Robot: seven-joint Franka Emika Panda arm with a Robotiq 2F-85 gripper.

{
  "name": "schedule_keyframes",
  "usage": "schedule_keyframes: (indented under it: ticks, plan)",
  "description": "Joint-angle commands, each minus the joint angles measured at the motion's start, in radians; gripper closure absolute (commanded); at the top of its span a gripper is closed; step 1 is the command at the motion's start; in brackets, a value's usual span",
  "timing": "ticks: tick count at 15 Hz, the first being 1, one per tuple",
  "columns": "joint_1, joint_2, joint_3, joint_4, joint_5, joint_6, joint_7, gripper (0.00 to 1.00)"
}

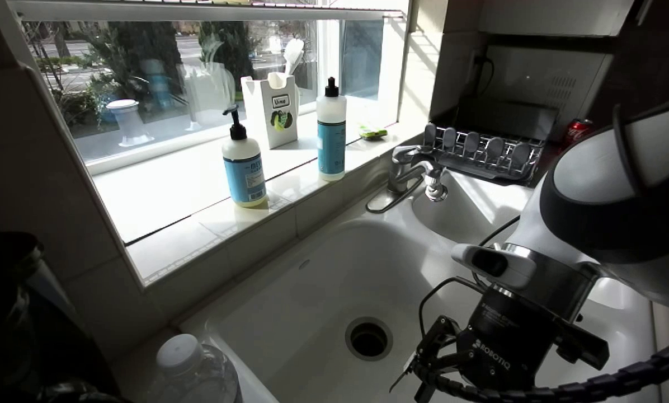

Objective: Remove the water bottle from the sink on the left and put it on the left side of the counter.

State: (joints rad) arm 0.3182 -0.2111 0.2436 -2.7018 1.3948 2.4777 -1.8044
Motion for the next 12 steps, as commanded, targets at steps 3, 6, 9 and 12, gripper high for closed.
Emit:
schedule_keyframes:
  ticks: [3, 6, 9, 12]
  plan:
    - [-0.019, -0.022, 0.022, -0.040, 0.073, -0.006, -0.081, 0.00]
    - [-0.023, -0.026, 0.001, -0.043, 0.117, -0.064, -0.126, 0.00]
    - [-0.055, -0.001, -0.045, -0.043, 0.267, -0.219, -0.286, 0.00]
    - [-0.101, 0.041, -0.064, -0.044, 0.346, -0.357, -0.406, 0.00]
